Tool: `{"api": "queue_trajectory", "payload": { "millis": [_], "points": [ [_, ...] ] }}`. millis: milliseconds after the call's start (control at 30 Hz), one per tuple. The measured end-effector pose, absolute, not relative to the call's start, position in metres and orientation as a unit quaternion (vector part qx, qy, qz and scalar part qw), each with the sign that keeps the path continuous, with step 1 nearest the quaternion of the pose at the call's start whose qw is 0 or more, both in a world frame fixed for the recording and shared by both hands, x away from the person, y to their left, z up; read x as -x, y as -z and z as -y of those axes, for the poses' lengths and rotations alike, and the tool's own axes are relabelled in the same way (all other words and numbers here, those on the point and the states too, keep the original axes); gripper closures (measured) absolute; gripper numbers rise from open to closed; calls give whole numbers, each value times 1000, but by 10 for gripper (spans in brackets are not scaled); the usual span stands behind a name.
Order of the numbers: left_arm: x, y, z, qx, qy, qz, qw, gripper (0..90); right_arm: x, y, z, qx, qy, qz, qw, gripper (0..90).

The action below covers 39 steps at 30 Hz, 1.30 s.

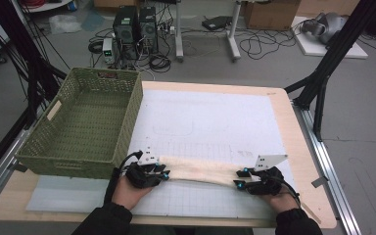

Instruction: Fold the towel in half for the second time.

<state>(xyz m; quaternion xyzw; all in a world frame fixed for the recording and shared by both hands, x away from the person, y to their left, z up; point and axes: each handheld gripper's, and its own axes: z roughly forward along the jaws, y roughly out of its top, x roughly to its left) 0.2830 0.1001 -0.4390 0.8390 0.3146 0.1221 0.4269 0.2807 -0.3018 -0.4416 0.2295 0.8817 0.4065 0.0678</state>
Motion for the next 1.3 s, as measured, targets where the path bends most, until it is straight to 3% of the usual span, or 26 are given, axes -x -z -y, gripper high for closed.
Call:
{"api": "queue_trajectory", "payload": {
  "millis": [367,1300],
  "points": [
    [-287,442,-103,-839,-135,-314,423,616,-284,436,294,-224,-419,-876,85,533],
    [-284,438,-107,-831,-147,-321,429,622,-282,436,316,-232,-421,-873,89,507]
  ]
}}
